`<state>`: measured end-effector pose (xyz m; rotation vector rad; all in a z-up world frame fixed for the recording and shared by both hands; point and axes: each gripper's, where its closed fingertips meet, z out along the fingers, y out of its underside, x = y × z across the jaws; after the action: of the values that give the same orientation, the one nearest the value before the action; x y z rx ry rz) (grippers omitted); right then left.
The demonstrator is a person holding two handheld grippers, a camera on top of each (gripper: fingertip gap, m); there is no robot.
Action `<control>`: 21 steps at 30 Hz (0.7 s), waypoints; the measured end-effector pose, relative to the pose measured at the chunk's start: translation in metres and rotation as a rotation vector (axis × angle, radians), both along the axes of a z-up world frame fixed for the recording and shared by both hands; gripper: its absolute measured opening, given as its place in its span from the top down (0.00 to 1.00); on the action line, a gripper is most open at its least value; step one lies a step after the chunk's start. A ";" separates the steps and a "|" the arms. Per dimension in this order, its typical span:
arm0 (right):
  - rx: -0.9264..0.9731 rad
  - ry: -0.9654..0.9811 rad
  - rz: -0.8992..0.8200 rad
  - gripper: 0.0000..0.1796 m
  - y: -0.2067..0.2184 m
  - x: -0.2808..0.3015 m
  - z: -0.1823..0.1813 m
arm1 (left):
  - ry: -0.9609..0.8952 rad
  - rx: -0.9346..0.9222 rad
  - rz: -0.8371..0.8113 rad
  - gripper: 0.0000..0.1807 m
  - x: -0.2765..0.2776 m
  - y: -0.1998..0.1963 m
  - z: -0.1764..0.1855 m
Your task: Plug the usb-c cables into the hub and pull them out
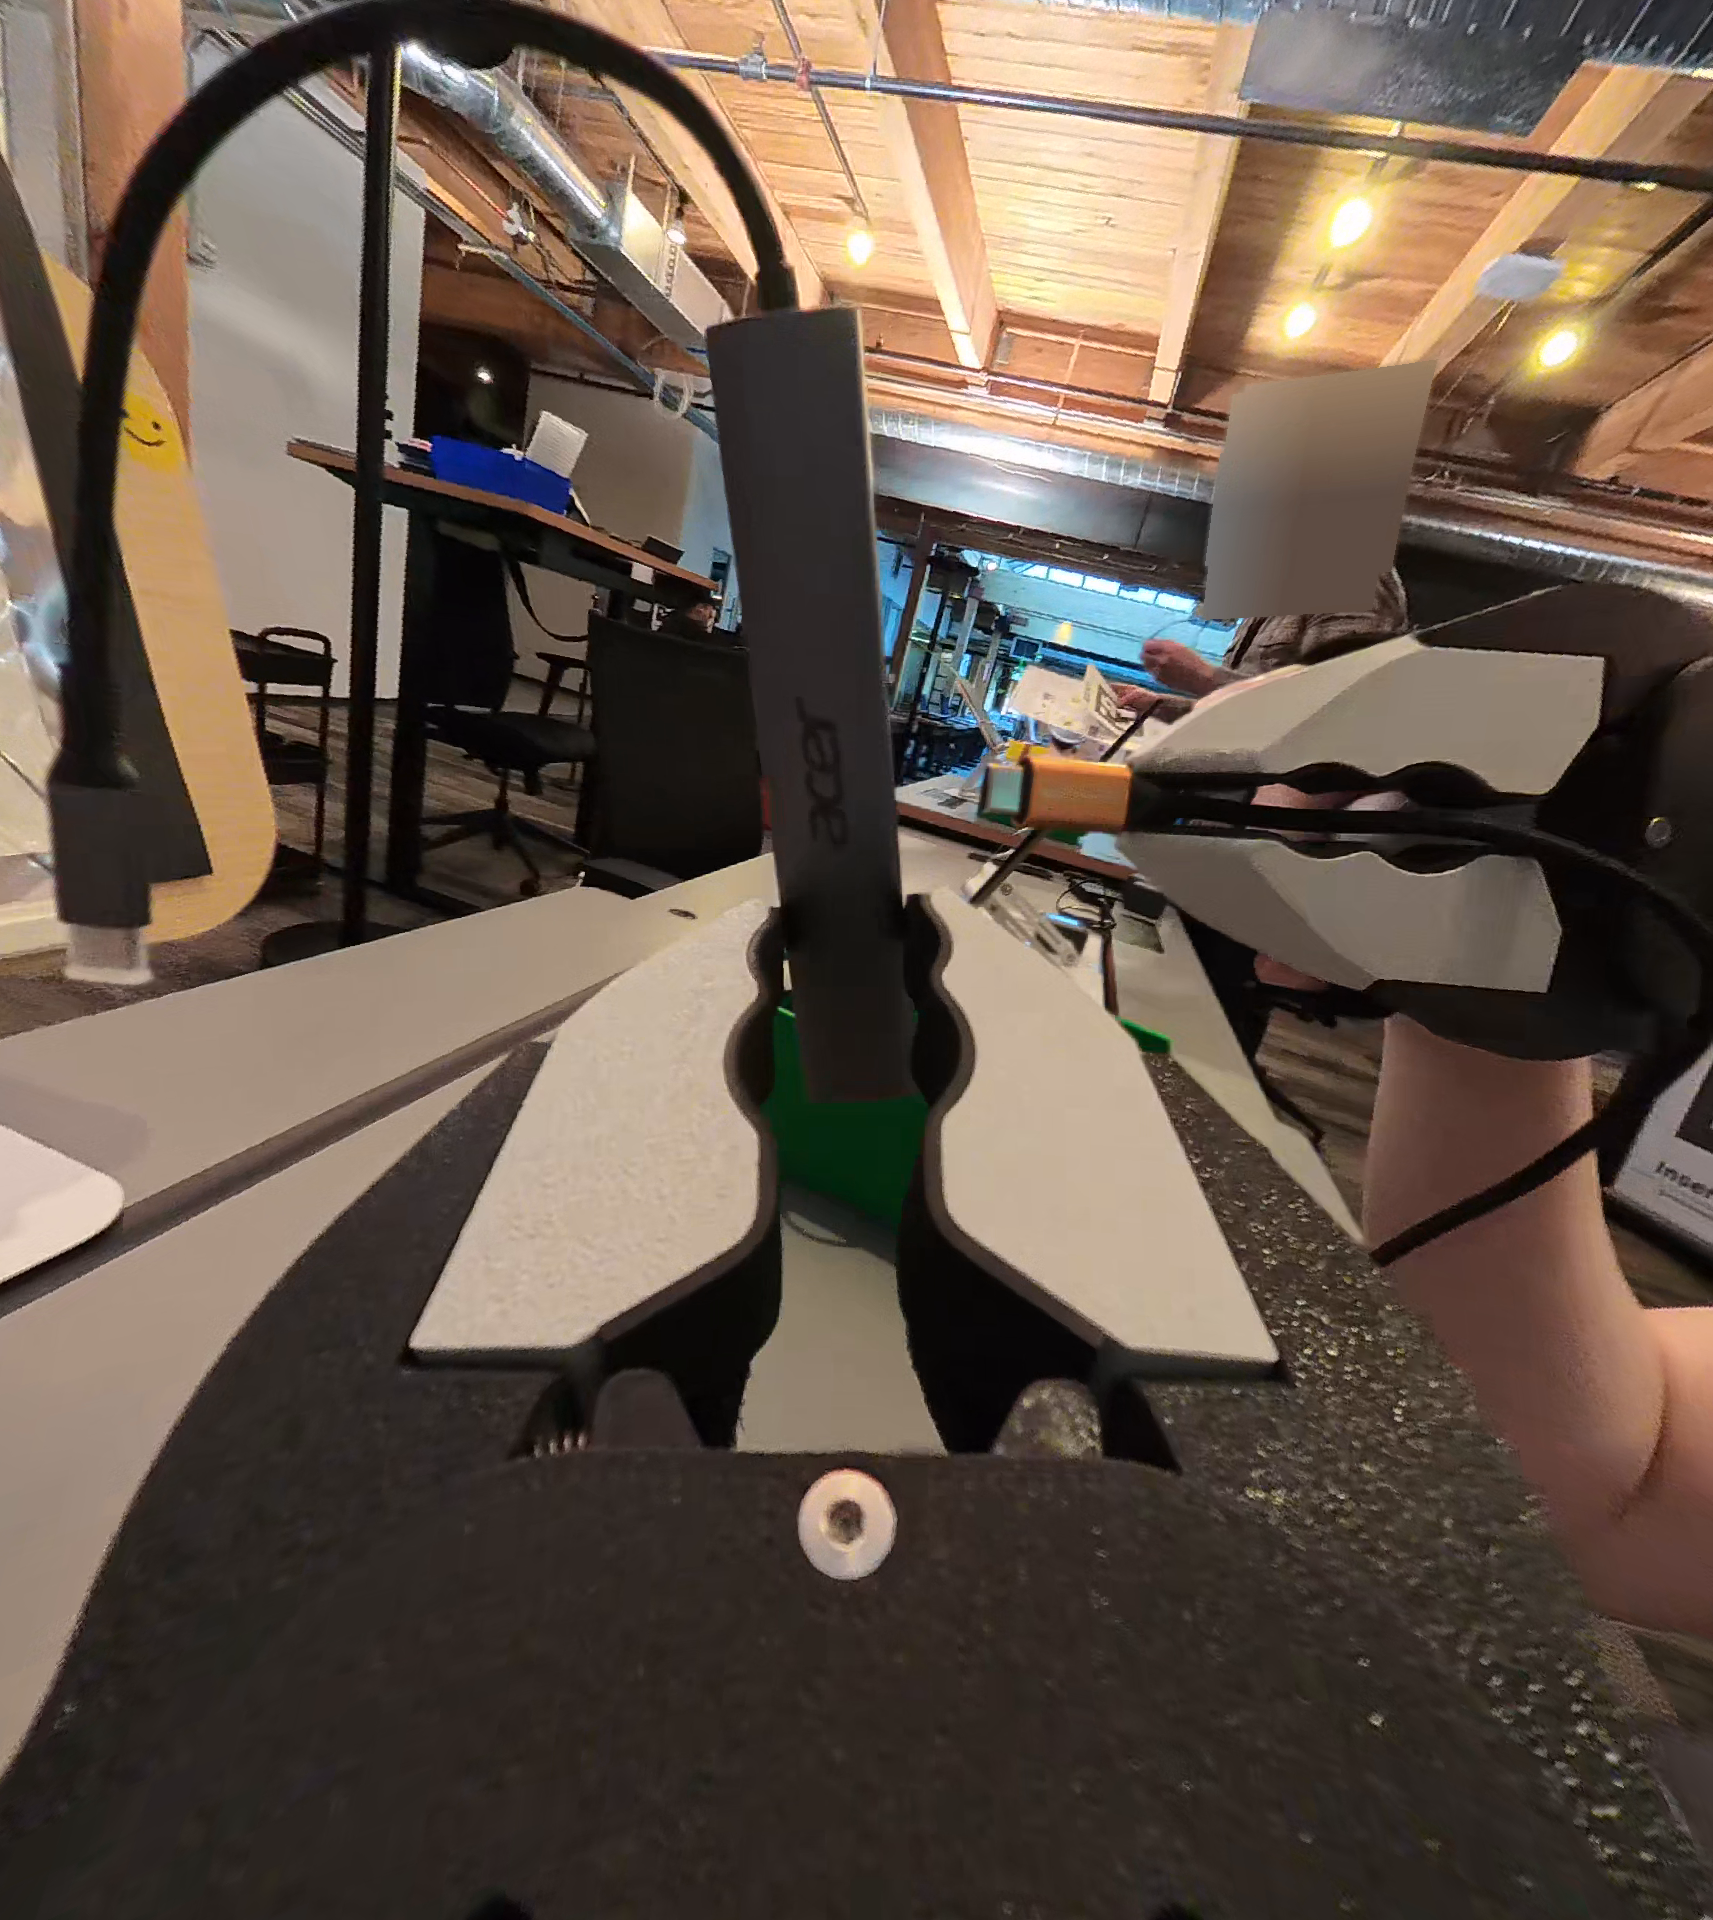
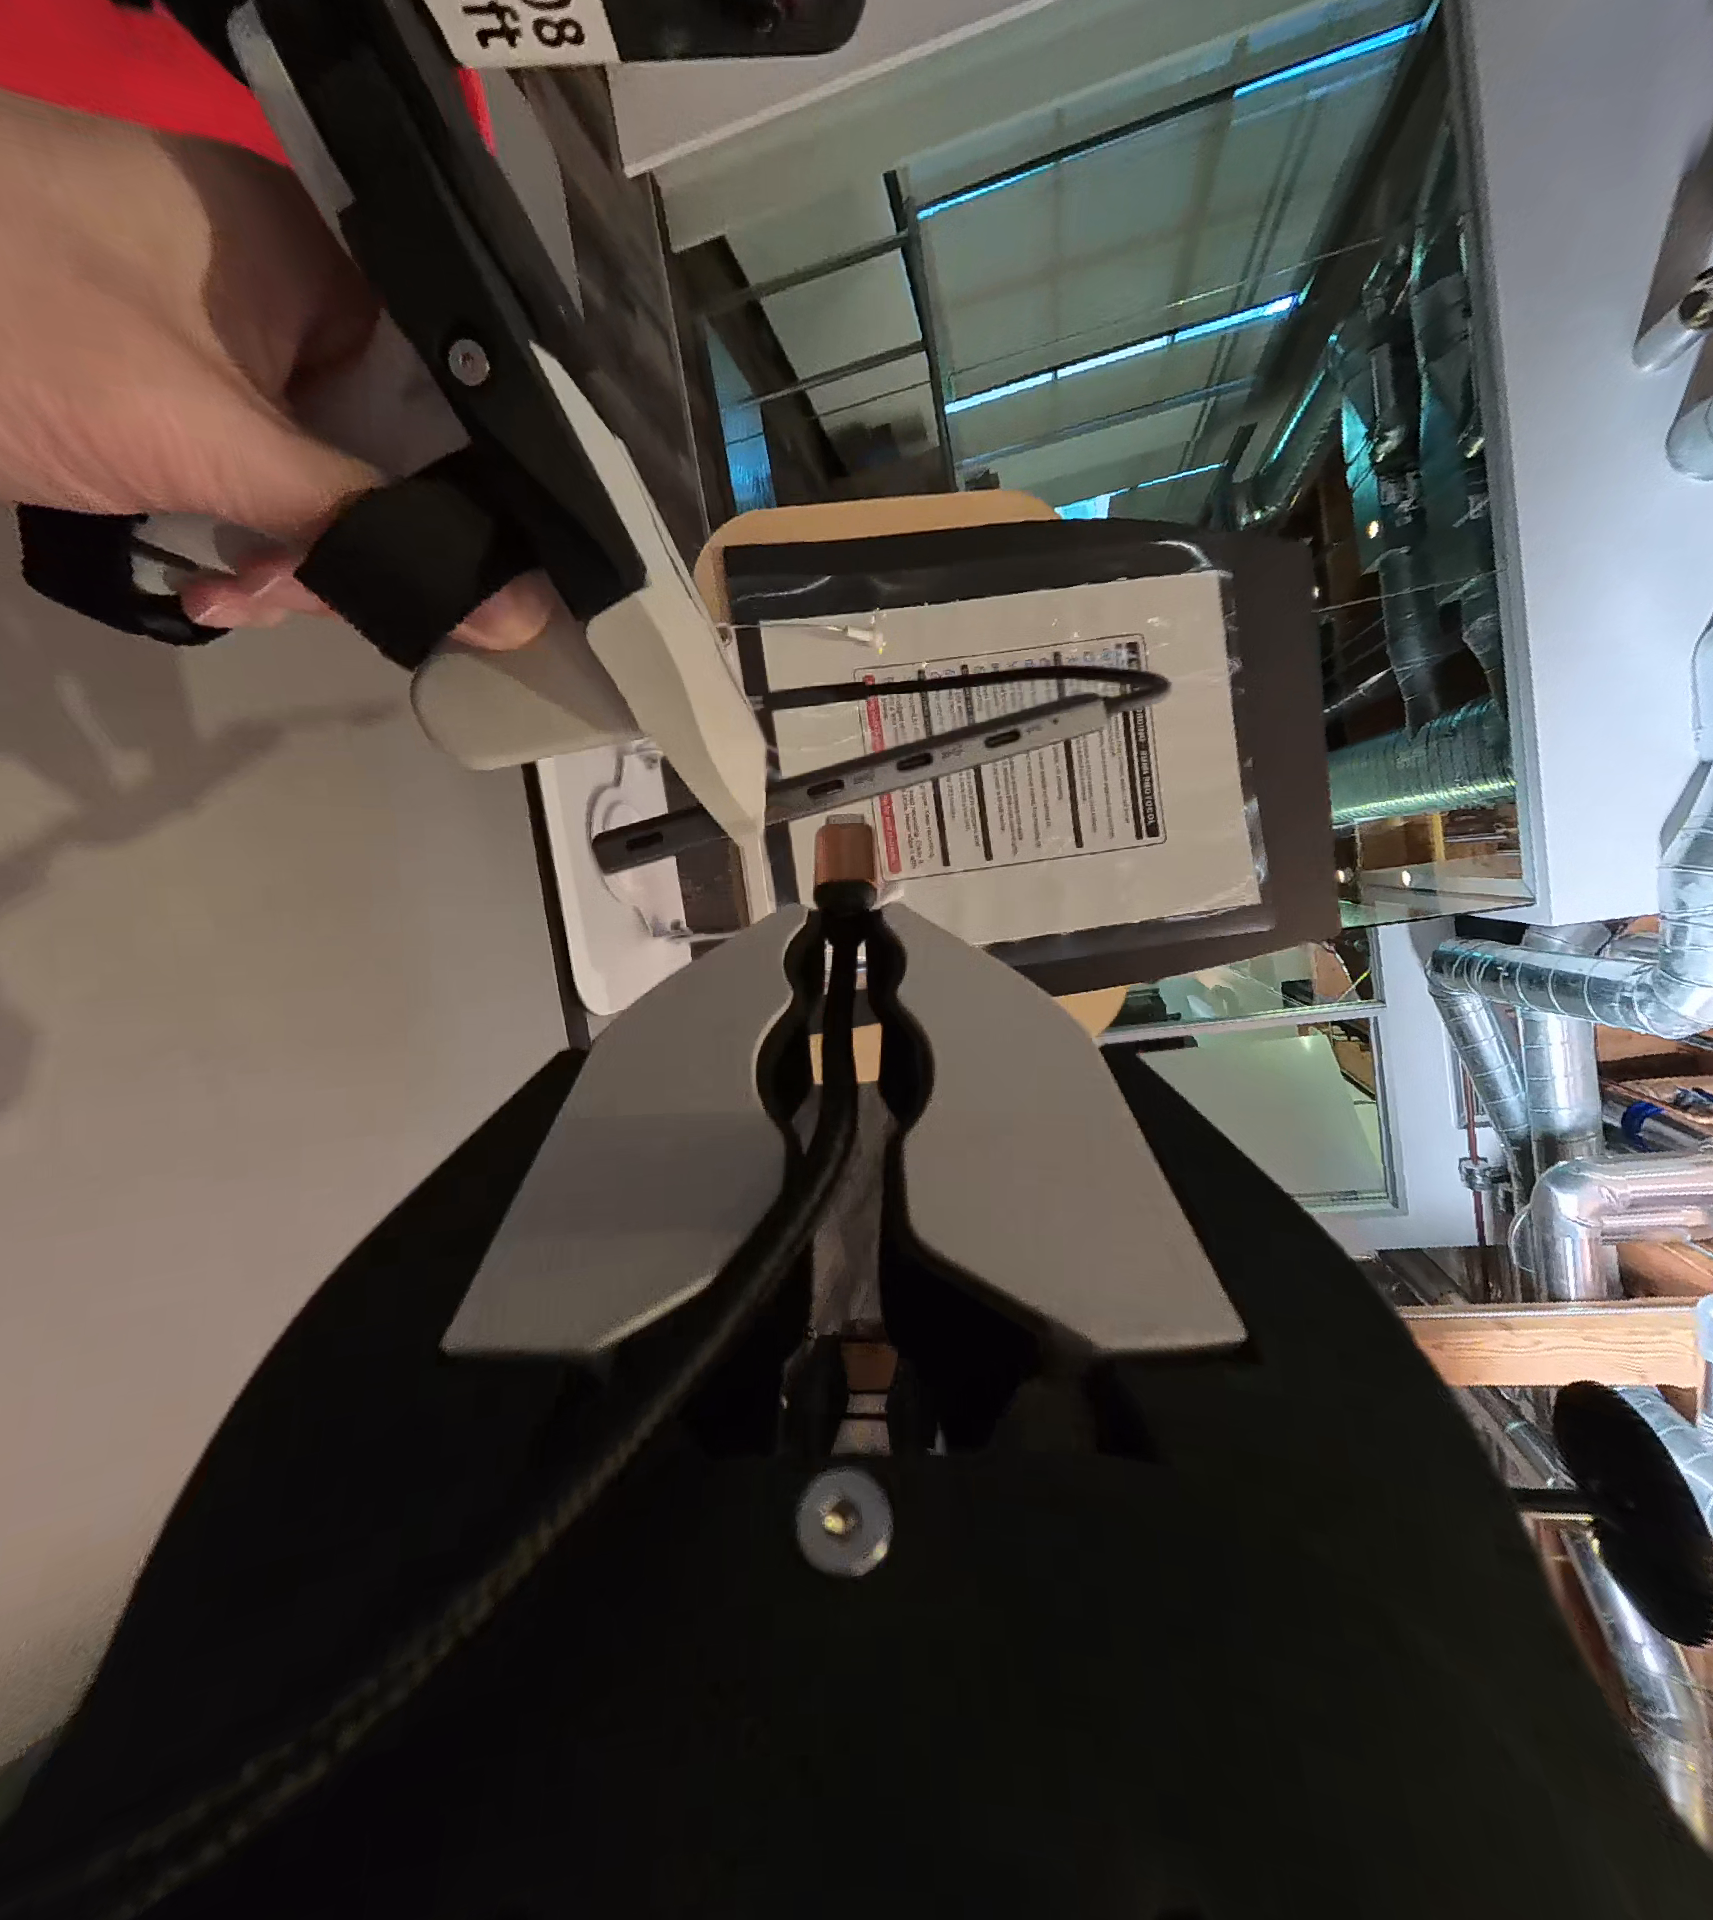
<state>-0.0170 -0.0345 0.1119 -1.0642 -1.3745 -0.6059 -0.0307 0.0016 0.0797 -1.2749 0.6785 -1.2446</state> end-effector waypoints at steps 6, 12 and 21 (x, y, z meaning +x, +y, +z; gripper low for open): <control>0.024 -0.040 -0.012 0.96 0.004 -0.004 -0.005 | 0.044 0.070 0.066 0.88 0.001 0.000 -0.003; 0.038 -0.070 -0.016 0.96 0.008 -0.004 -0.010 | 0.087 0.107 0.093 0.88 0.003 -0.002 -0.003; 0.047 -0.077 -0.013 0.96 0.008 -0.004 -0.010 | 0.216 0.237 0.183 0.88 0.002 -0.002 -0.002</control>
<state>-0.0206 -0.0267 0.1023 -1.0220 -1.4140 -0.6912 -0.0292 -0.0005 0.0774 -1.2517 0.8188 -0.8579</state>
